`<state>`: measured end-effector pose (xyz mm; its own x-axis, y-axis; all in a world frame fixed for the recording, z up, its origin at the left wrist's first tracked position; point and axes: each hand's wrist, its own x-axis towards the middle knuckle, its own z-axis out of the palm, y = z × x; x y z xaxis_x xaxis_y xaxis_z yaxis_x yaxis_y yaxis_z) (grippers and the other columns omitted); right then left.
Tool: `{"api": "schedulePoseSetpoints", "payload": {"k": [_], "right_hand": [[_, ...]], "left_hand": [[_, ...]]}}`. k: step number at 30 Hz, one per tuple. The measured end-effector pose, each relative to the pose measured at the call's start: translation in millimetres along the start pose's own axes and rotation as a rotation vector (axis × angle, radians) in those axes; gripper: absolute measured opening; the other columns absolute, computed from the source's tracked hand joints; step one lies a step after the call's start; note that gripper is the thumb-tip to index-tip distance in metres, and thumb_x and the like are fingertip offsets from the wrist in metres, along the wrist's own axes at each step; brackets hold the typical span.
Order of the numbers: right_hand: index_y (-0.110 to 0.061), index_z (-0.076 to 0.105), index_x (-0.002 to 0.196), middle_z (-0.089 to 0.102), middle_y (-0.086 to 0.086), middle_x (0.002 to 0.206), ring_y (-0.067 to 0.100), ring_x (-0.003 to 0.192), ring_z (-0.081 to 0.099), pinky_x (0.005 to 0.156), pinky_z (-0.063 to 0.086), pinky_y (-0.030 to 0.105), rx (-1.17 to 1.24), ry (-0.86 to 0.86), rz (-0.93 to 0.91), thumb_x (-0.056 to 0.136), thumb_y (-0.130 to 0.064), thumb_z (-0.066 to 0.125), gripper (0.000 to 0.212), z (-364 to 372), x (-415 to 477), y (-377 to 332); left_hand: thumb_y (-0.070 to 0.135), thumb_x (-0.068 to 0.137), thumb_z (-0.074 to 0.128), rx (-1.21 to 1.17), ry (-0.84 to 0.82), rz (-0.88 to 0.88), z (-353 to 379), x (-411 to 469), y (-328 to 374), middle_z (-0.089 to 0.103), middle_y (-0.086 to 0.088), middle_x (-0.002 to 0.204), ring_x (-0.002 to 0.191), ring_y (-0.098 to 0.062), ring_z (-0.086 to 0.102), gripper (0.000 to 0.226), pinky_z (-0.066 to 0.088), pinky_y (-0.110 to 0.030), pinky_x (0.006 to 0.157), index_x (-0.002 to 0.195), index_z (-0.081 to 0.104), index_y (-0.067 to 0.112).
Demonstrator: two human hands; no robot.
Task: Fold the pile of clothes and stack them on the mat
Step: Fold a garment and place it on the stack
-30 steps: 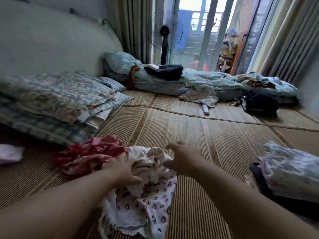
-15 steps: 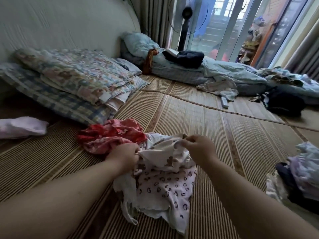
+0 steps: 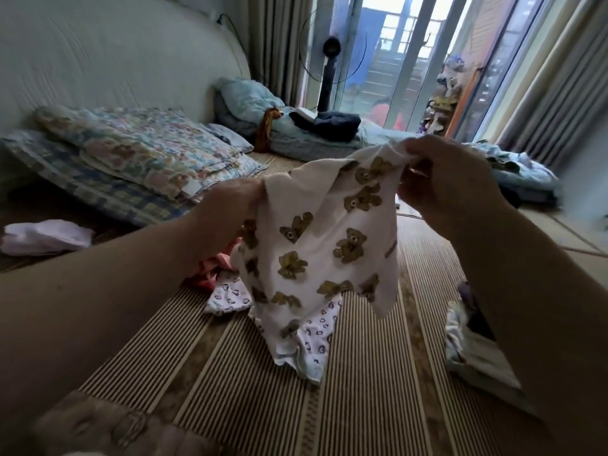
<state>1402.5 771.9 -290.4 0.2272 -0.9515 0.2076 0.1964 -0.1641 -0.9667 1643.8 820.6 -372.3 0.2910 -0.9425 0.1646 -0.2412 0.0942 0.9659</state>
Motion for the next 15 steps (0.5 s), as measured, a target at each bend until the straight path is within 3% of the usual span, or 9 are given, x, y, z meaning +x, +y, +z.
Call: {"api": "schedulePoseSetpoints", "payload": {"k": [1, 3, 5, 6, 8, 10, 12, 15], "right_hand": [[-0.013, 0.06, 0.068, 0.059, 0.006, 0.071, 0.016, 0.059, 0.055, 0.057, 0.04, 0.026, 0.005, -0.015, 0.026, 0.081, -0.006, 0.059, 0.015, -2, -10, -2], [-0.013, 0.062, 0.068, 0.06, 0.005, 0.068, 0.016, 0.055, 0.055, 0.053, 0.038, 0.024, -0.039, -0.045, 0.075, 0.087, -0.006, 0.056, 0.021, -2, -29, -4], [-0.012, 0.064, 0.079, 0.065, 0.004, 0.069, 0.017, 0.057, 0.06, 0.054, 0.045, 0.025, -0.079, -0.097, 0.127, 0.092, -0.009, 0.053, 0.017, 0, -49, -3], [-0.011, 0.062, 0.085, 0.068, 0.004, 0.072, 0.018, 0.06, 0.063, 0.058, 0.051, 0.027, -0.081, -0.125, 0.156, 0.094, -0.01, 0.052, 0.014, 0, -59, -1], [-0.011, 0.057, 0.088, 0.072, 0.01, 0.084, 0.024, 0.069, 0.068, 0.07, 0.057, 0.038, -0.102, -0.15, 0.193, 0.097, -0.012, 0.049, 0.012, -5, -76, 5], [-0.013, 0.055, 0.086, 0.07, 0.016, 0.092, 0.027, 0.073, 0.066, 0.071, 0.056, 0.04, -0.253, -0.102, 0.156, 0.097, -0.013, 0.048, 0.014, -19, -90, 11], [-0.016, 0.056, 0.085, 0.064, 0.018, 0.087, 0.028, 0.07, 0.06, 0.064, 0.05, 0.037, -0.427, 0.008, 0.087, 0.097, -0.016, 0.048, 0.014, -40, -101, 14], [-0.016, 0.056, 0.087, 0.059, 0.012, 0.076, 0.021, 0.059, 0.056, 0.049, 0.047, 0.026, -0.502, 0.16, 0.047, 0.097, -0.018, 0.048, 0.014, -73, -109, 16]], "left_hand": [[0.029, 0.094, 0.049, -0.039, -0.078, -0.013, 6, -11, 7, 0.066, 0.004, 0.064, 0.063, -0.014, 0.065, 0.024, 0.057, -0.027, 0.059, 0.08, 0.061, 0.014], [0.036, 0.089, 0.054, -0.088, -0.375, -0.048, 18, -34, 14, 0.064, 0.005, 0.082, 0.064, -0.004, 0.063, 0.03, 0.05, -0.016, 0.052, 0.108, 0.056, 0.013], [0.04, 0.078, 0.07, -0.038, -0.584, -0.076, 38, -55, 9, 0.061, 0.004, 0.108, 0.087, -0.005, 0.067, 0.06, 0.055, -0.017, 0.065, 0.13, 0.044, 0.023], [0.037, 0.073, 0.075, 0.008, -0.628, -0.07, 51, -63, -2, 0.061, 0.002, 0.114, 0.096, -0.013, 0.067, 0.063, 0.057, -0.024, 0.073, 0.128, 0.045, 0.028], [0.043, 0.062, 0.079, 0.179, -0.573, -0.031, 80, -81, -19, 0.059, -0.004, 0.118, 0.104, -0.024, 0.064, 0.062, 0.058, -0.039, 0.081, 0.118, 0.052, 0.035], [0.047, 0.061, 0.075, 0.252, -0.494, 0.037, 96, -96, -28, 0.063, -0.01, 0.109, 0.098, -0.026, 0.066, 0.06, 0.059, -0.04, 0.077, 0.114, 0.059, 0.023], [0.032, 0.071, 0.066, 0.107, -0.515, 0.036, 99, -105, -33, 0.068, -0.02, 0.1, 0.09, -0.033, 0.068, 0.044, 0.059, -0.04, 0.074, 0.103, 0.066, 0.002], [0.024, 0.075, 0.065, -0.126, -0.508, -0.11, 87, -106, -31, 0.069, -0.023, 0.099, 0.085, -0.035, 0.069, 0.039, 0.058, -0.038, 0.07, 0.102, 0.066, -0.003]]}}
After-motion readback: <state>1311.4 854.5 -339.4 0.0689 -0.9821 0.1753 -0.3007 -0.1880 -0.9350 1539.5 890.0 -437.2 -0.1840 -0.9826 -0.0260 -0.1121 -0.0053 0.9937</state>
